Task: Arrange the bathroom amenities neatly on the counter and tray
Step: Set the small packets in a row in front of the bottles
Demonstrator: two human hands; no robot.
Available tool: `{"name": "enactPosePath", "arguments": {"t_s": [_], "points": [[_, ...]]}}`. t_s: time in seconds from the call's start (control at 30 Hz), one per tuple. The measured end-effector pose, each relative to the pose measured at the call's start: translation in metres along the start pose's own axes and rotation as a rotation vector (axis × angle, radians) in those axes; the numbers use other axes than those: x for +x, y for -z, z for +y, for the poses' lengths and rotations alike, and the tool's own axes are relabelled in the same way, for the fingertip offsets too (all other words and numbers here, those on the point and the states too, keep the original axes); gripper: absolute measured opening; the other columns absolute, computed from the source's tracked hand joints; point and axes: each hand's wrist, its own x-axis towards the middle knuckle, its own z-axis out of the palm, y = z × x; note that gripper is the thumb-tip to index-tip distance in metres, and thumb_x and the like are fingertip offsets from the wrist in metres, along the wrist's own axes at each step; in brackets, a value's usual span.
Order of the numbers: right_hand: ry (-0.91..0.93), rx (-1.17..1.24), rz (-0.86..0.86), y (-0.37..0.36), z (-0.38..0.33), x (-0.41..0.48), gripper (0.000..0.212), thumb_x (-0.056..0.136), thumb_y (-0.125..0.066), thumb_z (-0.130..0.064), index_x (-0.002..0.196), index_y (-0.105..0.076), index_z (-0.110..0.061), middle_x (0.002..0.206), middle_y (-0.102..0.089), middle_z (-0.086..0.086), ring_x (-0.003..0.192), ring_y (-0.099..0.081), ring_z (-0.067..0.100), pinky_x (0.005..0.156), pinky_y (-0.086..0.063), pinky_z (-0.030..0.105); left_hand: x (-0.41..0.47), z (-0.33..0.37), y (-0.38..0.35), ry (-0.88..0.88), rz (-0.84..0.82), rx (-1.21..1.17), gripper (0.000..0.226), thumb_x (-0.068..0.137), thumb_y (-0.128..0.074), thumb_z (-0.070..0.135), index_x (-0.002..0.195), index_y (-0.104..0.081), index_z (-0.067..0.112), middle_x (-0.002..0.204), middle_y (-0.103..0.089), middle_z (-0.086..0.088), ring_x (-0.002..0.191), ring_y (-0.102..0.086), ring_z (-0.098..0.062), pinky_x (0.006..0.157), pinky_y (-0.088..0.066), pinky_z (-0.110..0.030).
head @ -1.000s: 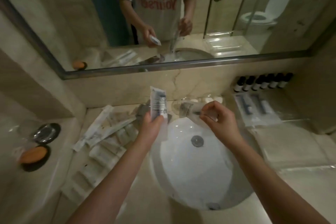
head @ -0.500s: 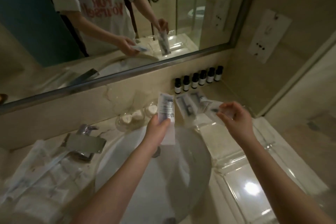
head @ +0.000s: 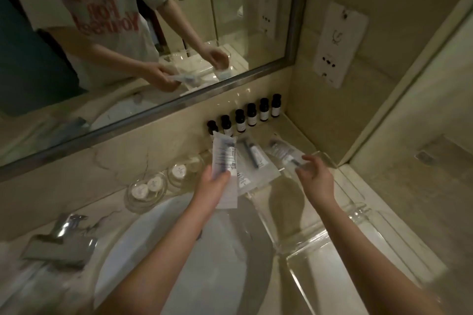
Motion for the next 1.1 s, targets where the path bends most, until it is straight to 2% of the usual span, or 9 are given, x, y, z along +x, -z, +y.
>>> {"name": "enactPosePath", "arguments": {"t_s": [0.13,0.23,0.37,0.47,0.63,0.77,0.87,1.0,1.1], "points": [[0.135,-0.301,-0.131,0.003,0.01,0.0,0.067,0.08,-0.07,-0.027,0.139,-0.04,-0.017,0.148,-0.028,0.018,0.135,-0.029,0.034,0.107,-0.029,0.038,0.003,-0.001,-0.004,0.003,0.002,0.012,0.021,0.089,-0.053,0.015,0.11,-0.055,0.013,0.101,-0.063,-0.009,0.085,-0.061,-0.023,0.07,-0.049,-0.032],[0.251,-0.667,-0.249,-0.002,0.008,0.001,0.08,0.076,-0.067,-0.021,0.144,-0.026,-0.029,0.157,-0.005,0.015,0.139,-0.021,0.038,0.103,-0.038,0.045,0.003,-0.002,-0.005,-0.01,0.002,0.001,0.015,0.09,-0.052,0.013,0.105,-0.054,0.015,0.092,-0.061,-0.003,0.078,-0.058,-0.016,0.062,-0.046,-0.027],[0.308,-0.921,-0.141,-0.016,0.007,0.013,0.067,0.075,-0.056,-0.005,0.136,-0.038,-0.023,0.145,-0.034,0.02,0.114,-0.047,0.041,0.082,-0.047,0.045,0.003,-0.005,-0.007,-0.021,0.009,0.004,0.012,0.09,-0.052,0.013,0.1,-0.054,0.018,0.09,-0.061,-0.002,0.076,-0.058,-0.014,0.061,-0.046,-0.025],[0.415,-0.97,-0.02,-0.015,0.008,0.024,0.039,0.074,-0.055,-0.007,0.112,-0.061,-0.015,0.098,-0.067,0.012,0.082,-0.06,0.035,0.064,-0.048,0.039,0.005,-0.005,-0.007,-0.02,0.009,0.006,0.014,0.09,-0.052,0.012,0.102,-0.054,0.017,0.091,-0.061,-0.002,0.076,-0.058,-0.013,0.061,-0.046,-0.025],[0.286,-0.649,0.073,0.004,-0.013,0.036,0.015,0.088,-0.05,-0.012,0.084,-0.063,-0.005,0.069,-0.064,0.017,0.065,-0.058,0.037,0.055,-0.042,0.035,0.01,0.0,-0.008,-0.017,-0.003,-0.01,0.016,0.09,-0.053,0.014,0.105,-0.054,0.019,0.096,-0.063,-0.002,0.081,-0.06,-0.015,0.063,-0.047,-0.026],[-0.191,0.01,-0.222,0.002,-0.043,0.053,0.012,0.087,-0.057,-0.017,0.081,-0.06,-0.007,0.068,-0.062,0.009,0.064,-0.061,0.026,0.055,-0.041,0.029,0.013,0.002,-0.009,-0.021,-0.008,-0.015,0.017,0.09,-0.053,0.013,0.107,-0.054,0.017,0.091,-0.062,0.001,0.078,-0.06,-0.011,0.06,-0.044,-0.024],[-0.334,0.072,-0.364,-0.003,-0.044,0.065,0.015,0.085,-0.063,-0.019,0.091,-0.058,-0.006,0.068,-0.061,0.01,0.059,-0.06,0.022,0.053,-0.043,0.027,0.014,0.001,-0.009,-0.024,-0.001,-0.009,0.018,0.09,-0.053,0.011,0.107,-0.054,0.015,0.091,-0.062,0.0,0.077,-0.059,-0.011,0.059,-0.044,-0.023],[-0.054,-0.641,-0.138,-0.005,-0.033,0.065,0.029,0.088,-0.054,-0.037,0.099,-0.06,-0.011,0.092,-0.064,0.013,0.086,-0.06,0.032,0.068,-0.045,0.033,0.016,0.0,-0.01,-0.01,0.0,0.0,0.017,0.089,-0.053,0.011,0.106,-0.054,0.015,0.092,-0.062,-0.001,0.077,-0.06,-0.012,0.061,-0.046,-0.024],[0.44,-0.755,-0.01,-0.008,-0.02,0.064,0.034,0.09,-0.051,-0.031,0.118,-0.059,-0.012,0.11,-0.063,0.014,0.099,-0.058,0.036,0.076,-0.048,0.039,0.018,-0.001,-0.009,-0.001,0.004,0.003,0.016,0.089,-0.053,0.011,0.105,-0.054,0.016,0.093,-0.063,-0.001,0.078,-0.06,-0.012,0.061,-0.045,-0.024]]}}
